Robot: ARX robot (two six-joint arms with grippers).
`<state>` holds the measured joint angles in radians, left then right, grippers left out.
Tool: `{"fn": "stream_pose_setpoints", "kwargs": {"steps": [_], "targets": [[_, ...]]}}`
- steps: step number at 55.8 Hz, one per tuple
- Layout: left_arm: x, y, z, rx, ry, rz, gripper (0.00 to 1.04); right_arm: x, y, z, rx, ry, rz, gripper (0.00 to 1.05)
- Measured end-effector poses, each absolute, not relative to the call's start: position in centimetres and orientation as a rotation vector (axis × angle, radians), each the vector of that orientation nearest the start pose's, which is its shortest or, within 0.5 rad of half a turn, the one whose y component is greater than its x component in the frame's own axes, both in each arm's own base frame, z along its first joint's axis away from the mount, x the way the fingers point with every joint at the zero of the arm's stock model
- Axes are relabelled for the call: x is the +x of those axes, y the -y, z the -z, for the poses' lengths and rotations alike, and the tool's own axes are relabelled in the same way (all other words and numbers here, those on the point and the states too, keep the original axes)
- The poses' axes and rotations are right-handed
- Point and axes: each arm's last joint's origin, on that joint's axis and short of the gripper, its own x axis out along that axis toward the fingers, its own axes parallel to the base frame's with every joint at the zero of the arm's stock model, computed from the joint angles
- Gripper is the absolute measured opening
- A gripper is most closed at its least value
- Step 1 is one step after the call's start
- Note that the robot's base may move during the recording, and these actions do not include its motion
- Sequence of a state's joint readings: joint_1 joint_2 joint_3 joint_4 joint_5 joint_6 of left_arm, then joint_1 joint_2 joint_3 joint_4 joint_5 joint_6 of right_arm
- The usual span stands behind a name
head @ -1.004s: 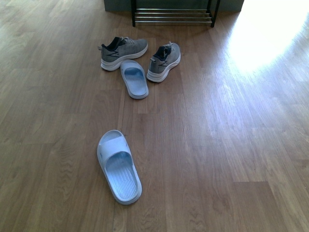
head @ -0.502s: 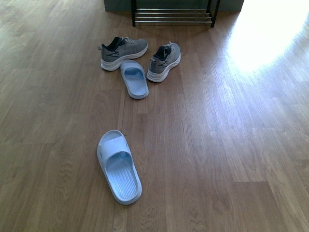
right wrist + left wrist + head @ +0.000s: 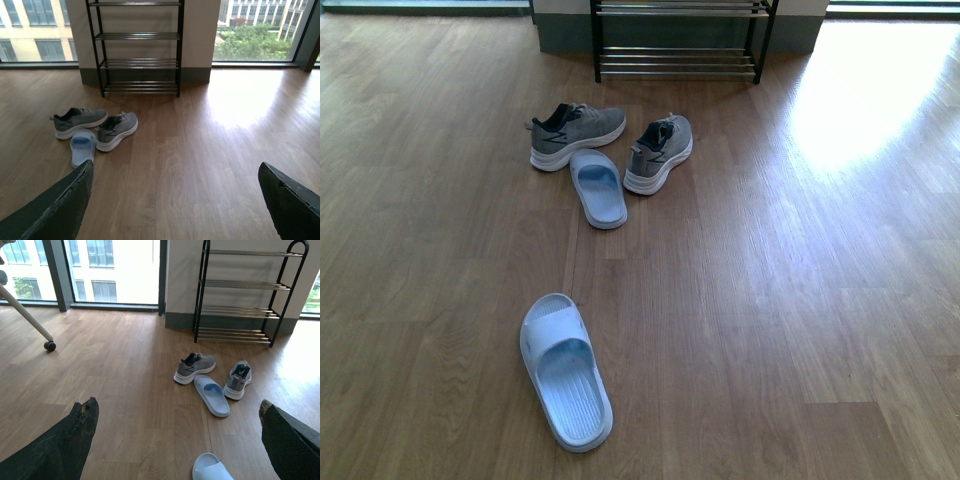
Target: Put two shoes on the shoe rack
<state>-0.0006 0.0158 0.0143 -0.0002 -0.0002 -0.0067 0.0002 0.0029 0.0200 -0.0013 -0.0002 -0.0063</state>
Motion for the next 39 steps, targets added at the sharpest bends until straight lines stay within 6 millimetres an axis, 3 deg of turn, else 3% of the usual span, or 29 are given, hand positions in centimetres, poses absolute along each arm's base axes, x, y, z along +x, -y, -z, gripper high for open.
{"fn": "stream_pose_setpoints", "kwargs": {"steps": [39], "targets": [[9.78, 0.01, -16.73, -0.007, -0.001, 0.000, 0.95, 9.66, 0.00, -17.00, -0.006, 0.016, 0.000, 0.96]]}}
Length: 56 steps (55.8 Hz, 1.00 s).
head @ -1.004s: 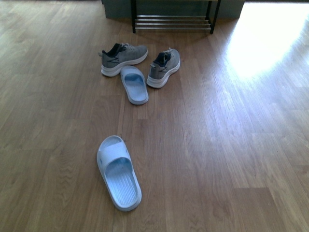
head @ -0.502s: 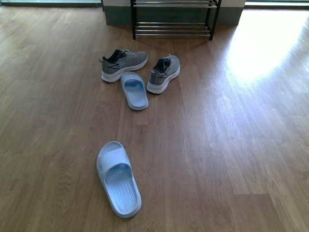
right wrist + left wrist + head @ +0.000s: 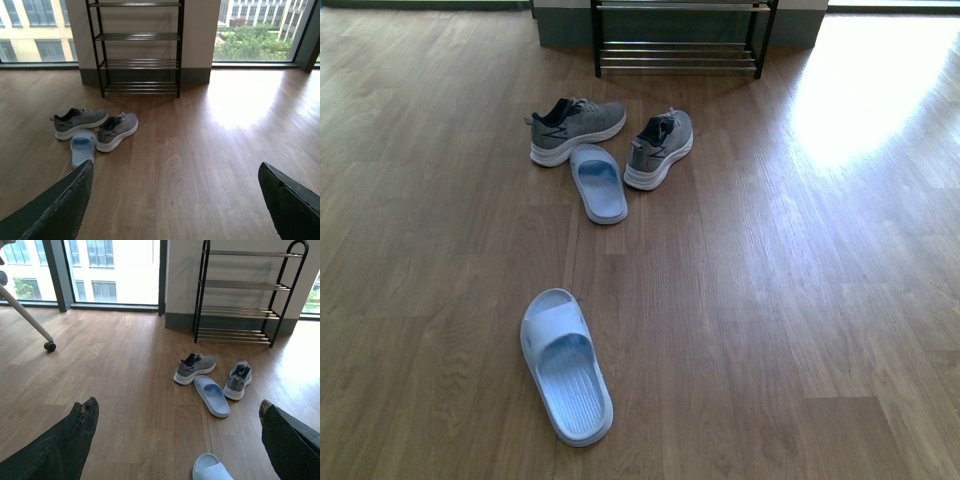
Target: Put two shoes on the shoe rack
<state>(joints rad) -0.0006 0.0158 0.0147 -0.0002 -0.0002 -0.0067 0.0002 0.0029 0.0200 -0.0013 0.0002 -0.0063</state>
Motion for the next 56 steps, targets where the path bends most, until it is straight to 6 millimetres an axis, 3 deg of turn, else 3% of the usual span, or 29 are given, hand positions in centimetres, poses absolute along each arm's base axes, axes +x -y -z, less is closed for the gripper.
{"fn": "stream_pose_setpoints", "kwargs": {"steps": [56], "targets": [[9.78, 0.01, -16.71, -0.007, -0.002, 0.000, 0.95, 9.66, 0.00, -17.00, -0.006, 0.016, 0.000, 0.96]]}}
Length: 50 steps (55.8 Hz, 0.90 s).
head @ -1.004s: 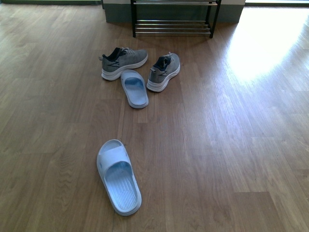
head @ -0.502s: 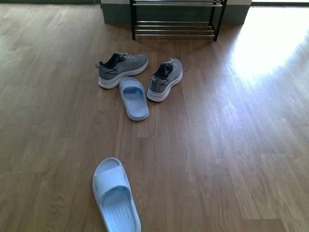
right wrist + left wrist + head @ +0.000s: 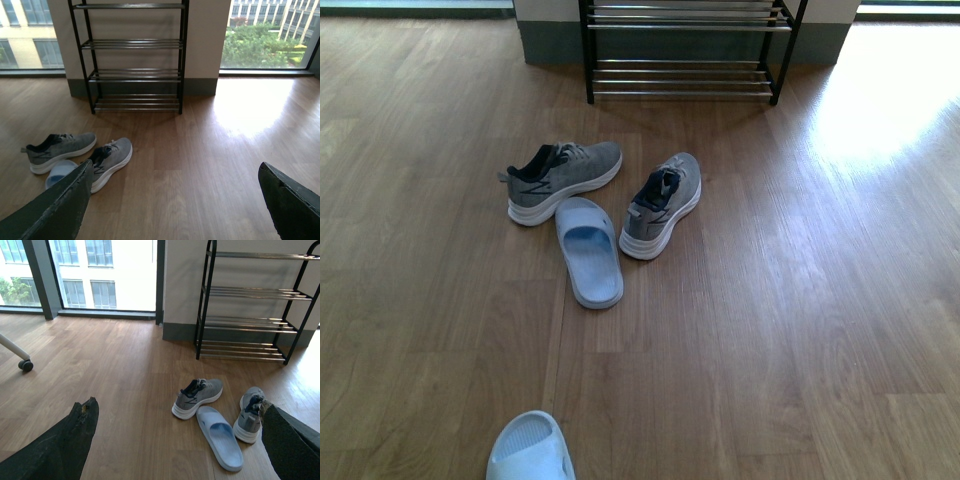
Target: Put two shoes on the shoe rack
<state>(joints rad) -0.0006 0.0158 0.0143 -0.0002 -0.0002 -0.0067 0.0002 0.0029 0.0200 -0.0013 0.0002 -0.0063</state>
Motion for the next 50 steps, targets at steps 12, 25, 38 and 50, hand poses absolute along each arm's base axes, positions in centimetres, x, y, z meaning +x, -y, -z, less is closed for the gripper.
{"fn": "stream_pose_setpoints", "kwargs": {"steps": [12, 25, 38, 50], "targets": [[9.78, 0.01, -16.73, -0.007, -0.001, 0.000, 0.95, 9.66, 0.00, -17.00, -0.006, 0.016, 0.000, 0.96], [9.78, 0.01, -16.73, -0.007, -0.001, 0.000, 0.95, 9.66, 0.00, -17.00, -0.006, 0.015, 0.000, 0.96], [9.78, 0.01, -16.73, -0.007, -0.001, 0.000, 0.95, 9.67, 0.00, -17.00, -0.006, 0.015, 0.000, 0.96], [9.78, 0.01, -16.73, -0.007, -0.001, 0.000, 0.95, 9.67, 0.00, -16.99, -0.006, 0.015, 0.000, 0.96]]}}
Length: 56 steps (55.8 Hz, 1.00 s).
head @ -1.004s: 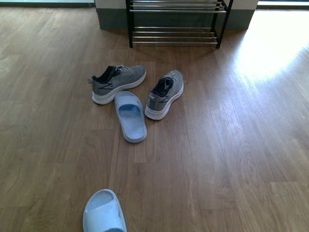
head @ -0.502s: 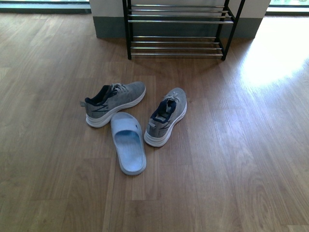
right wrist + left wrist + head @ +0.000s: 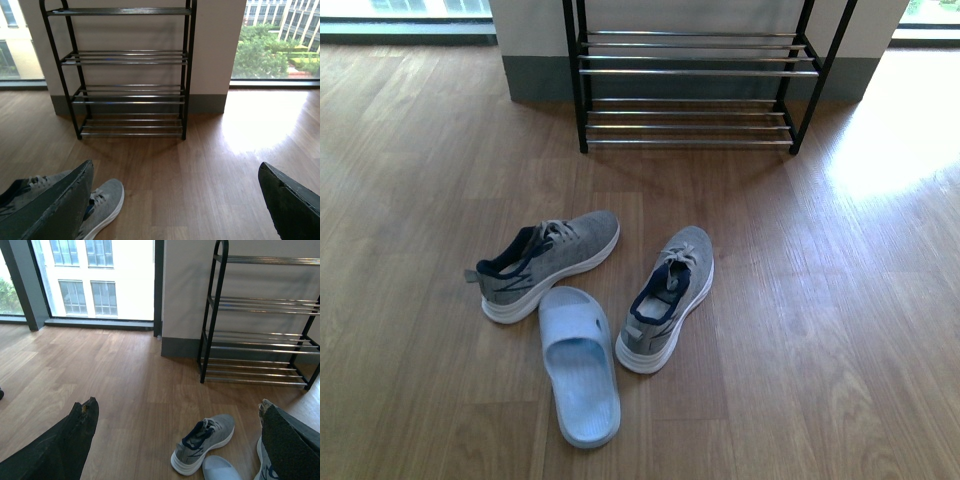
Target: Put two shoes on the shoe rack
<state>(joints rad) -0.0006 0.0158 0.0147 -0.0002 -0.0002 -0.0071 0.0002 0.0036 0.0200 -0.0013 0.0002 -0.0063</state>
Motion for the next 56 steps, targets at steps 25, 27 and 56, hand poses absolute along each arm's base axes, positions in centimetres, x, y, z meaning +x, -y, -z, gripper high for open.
{"fn": "stream_pose_setpoints", "kwargs": {"steps": [25, 27, 56], "targets": [[9.8, 0.0, -16.7, -0.007, -0.001, 0.001, 0.95, 9.7, 0.0, -17.0, -0.006, 0.016, 0.002, 0.96], [9.8, 0.0, -16.7, -0.007, -0.002, -0.002, 0.95, 9.7, 0.0, -17.0, -0.006, 0.015, -0.003, 0.96], [18.8, 0.9, -18.8, -0.315, -0.384, -0.314, 0.95, 9.7, 0.0, -17.0, -0.006, 0.015, 0.000, 0.96]]}}
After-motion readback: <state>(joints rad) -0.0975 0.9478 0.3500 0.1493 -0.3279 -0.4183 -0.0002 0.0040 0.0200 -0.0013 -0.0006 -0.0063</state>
